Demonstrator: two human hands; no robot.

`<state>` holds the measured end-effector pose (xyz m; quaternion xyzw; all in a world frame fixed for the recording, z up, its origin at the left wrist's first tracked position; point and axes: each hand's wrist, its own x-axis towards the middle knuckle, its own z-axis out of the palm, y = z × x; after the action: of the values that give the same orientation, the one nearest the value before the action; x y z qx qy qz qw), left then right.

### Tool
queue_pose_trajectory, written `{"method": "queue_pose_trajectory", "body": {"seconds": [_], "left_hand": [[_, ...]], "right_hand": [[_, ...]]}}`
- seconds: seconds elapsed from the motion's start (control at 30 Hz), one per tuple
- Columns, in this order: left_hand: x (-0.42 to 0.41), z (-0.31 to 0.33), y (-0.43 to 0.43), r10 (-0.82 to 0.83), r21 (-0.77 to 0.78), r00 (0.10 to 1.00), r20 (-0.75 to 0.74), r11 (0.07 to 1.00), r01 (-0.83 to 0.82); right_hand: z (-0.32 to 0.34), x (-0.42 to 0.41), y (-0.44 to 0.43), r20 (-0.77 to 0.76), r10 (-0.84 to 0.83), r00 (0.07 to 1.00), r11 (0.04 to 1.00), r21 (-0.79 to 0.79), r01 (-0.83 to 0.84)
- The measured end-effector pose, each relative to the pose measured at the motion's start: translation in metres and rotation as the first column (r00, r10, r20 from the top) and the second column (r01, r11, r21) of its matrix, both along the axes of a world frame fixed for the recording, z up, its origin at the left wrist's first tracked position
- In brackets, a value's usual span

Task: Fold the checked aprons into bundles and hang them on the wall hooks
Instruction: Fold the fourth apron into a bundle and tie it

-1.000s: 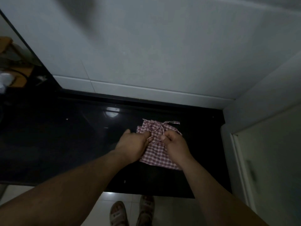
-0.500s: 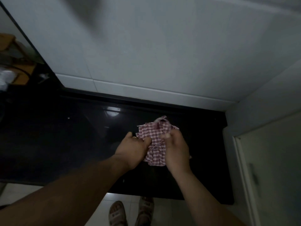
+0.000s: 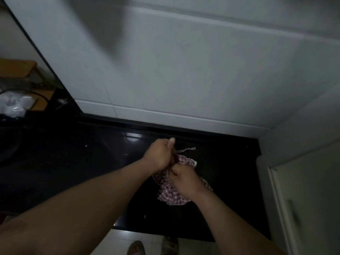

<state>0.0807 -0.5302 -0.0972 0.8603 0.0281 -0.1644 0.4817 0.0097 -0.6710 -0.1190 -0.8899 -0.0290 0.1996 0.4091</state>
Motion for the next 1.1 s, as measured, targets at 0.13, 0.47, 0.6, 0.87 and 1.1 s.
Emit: {"method": "queue_pose_trajectory", "body": {"seconds": [0.13,0.47,0.6,0.87,1.1], "left_hand": [[0.009,-0.007,-0.010,0.134,-0.081,0.981,-0.140,0.986,-0.146],[-0.014,0.008,-0.019,0.023,-0.234,0.996,-0.083,0.971,-0.042],[-0.054,-0.005,0.002,-0.157,-0.049,0.984,0.086,0.986,0.162],[-0.073,-0.026,0.012,-0.124,0.091,0.991,-0.049,0.987,0.129],[-0.053,-0.034,0.022,-0.169,-0.161,0.964,-0.205,0.977,0.137]], "right_hand": [[0.004,0.001,-0.008,-0.143,0.038,0.989,0.993,0.119,-0.021],[0.000,0.001,-0.008,-0.240,-0.055,0.969,0.984,0.152,0.094],[0.005,0.001,-0.009,-0.256,-0.093,0.962,0.967,0.206,0.148],[0.008,0.001,-0.007,-0.195,-0.161,0.968,0.963,0.184,0.197],[0.009,0.002,-0.015,-0.165,-0.166,0.972,0.972,0.138,0.190]]}}
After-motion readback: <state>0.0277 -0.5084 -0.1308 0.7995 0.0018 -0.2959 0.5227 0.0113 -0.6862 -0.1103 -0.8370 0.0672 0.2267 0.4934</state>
